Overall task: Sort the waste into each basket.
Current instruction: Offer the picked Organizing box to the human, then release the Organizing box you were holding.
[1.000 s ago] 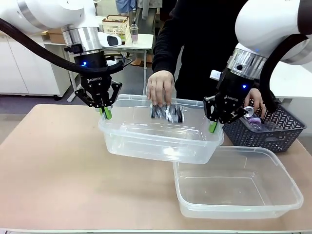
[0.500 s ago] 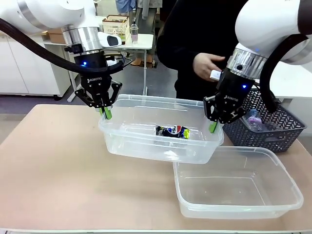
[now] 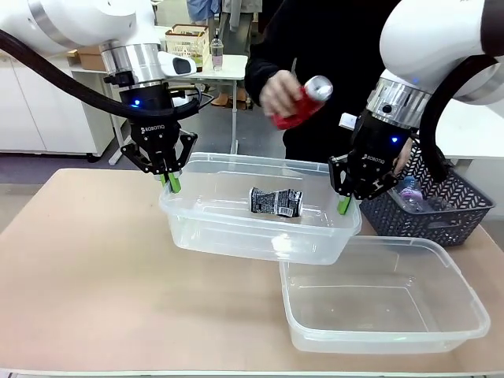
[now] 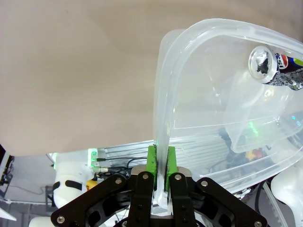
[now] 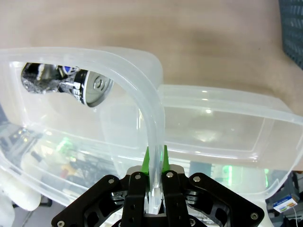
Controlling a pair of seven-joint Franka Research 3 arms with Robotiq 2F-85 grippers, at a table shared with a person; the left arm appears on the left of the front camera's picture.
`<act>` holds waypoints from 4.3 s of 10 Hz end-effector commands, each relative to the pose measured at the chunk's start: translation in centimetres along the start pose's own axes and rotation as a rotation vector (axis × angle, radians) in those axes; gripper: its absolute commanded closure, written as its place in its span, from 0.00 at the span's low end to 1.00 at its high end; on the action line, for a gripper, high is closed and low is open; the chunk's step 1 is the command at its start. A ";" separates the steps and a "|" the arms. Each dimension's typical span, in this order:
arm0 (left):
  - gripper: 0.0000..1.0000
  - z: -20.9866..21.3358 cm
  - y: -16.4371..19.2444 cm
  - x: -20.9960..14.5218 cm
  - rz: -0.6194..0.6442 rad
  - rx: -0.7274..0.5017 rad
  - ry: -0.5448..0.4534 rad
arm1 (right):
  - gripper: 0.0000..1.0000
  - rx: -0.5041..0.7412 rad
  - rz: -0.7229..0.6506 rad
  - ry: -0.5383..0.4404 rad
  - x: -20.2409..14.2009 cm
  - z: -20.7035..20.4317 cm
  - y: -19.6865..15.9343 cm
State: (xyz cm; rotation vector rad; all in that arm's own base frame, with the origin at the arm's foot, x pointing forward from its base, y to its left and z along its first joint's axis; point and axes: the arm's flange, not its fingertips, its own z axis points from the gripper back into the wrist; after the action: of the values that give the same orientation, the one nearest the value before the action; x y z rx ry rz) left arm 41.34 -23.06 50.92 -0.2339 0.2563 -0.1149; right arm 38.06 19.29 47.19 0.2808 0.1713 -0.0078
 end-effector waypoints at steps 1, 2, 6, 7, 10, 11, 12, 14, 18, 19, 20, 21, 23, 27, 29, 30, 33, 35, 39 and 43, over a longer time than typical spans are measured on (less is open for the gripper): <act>0.91 0.4 -0.1 -0.1 -0.003 -0.010 -0.007 | 0.94 0.000 0.028 -0.002 -0.1 0.1 0.0; 0.91 0.4 -0.1 -0.1 -0.003 -0.010 -0.007 | 0.94 0.000 0.028 -0.002 -0.1 0.1 0.0; 0.91 0.4 -0.1 -0.1 -0.003 -0.010 -0.007 | 0.94 0.000 0.028 -0.002 -0.1 0.1 0.0; 0.91 0.4 -0.1 -0.1 -0.003 -0.010 -0.007 | 0.94 0.000 0.028 -0.002 -0.1 0.1 0.0; 0.91 0.4 -0.1 -0.1 -0.003 -0.010 -0.007 | 0.94 0.000 0.028 -0.002 -0.1 0.1 0.0; 0.91 0.4 -0.1 -0.1 -0.003 -0.010 -0.007 | 0.94 0.000 0.028 -0.002 -0.1 0.1 0.0; 0.91 0.4 -0.1 -0.1 -0.003 -0.010 -0.007 | 0.94 0.000 0.028 -0.002 -0.1 0.1 0.0; 0.91 0.4 -0.1 -0.1 -0.003 -0.010 -0.007 | 0.94 0.000 0.028 -0.002 -0.1 0.1 0.0; 0.91 0.4 -0.1 -0.1 -0.003 -0.010 -0.007 | 0.94 0.000 0.028 -0.002 -0.1 0.1 0.0; 0.91 0.4 -0.1 -0.1 -0.003 -0.010 -0.007 | 0.94 0.000 0.028 -0.002 -0.1 0.1 0.0; 0.91 0.4 -0.1 -0.1 -0.003 -0.010 -0.007 | 0.94 0.000 0.028 -0.002 -0.1 0.1 0.0; 0.91 0.4 -0.1 -0.1 -0.003 -0.010 -0.007 | 0.94 0.000 0.028 -0.002 -0.1 0.1 0.0; 0.91 0.4 -0.1 -0.1 -0.003 -0.010 -0.007 | 0.94 0.000 0.028 -0.002 -0.1 0.1 0.0; 0.91 0.4 -0.1 -0.1 -0.003 -0.010 -0.007 | 0.94 0.000 0.028 -0.002 -0.1 0.1 0.0; 0.91 0.4 -0.1 -0.1 -0.003 -0.010 -0.007 | 0.94 0.000 0.028 -0.002 -0.1 0.1 0.0; 0.91 0.0 0.0 0.0 0.000 0.000 0.000 | 0.94 0.000 0.000 0.000 0.0 0.0 0.0; 0.91 6.1 -0.5 3.6 0.060 0.032 -0.191 | 0.94 0.000 0.059 0.004 7.7 3.5 3.3; 0.91 6.9 -0.3 6.2 0.054 -0.008 -0.198 | 0.94 -0.010 0.075 0.037 12.3 4.3 4.2; 0.91 5.8 2.0 7.5 0.055 0.006 -0.147 | 0.94 0.118 0.083 0.075 13.6 0.7 3.6; 0.91 5.8 2.0 7.5 0.055 0.006 -0.147 | 0.94 0.020 0.057 0.042 15.0 2.0 2.8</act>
State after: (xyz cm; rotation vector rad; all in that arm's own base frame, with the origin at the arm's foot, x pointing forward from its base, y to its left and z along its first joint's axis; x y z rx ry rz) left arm 50.34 -20.84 53.78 -0.2202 0.1303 -0.0435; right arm 53.17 21.54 46.83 0.3099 0.2128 0.0528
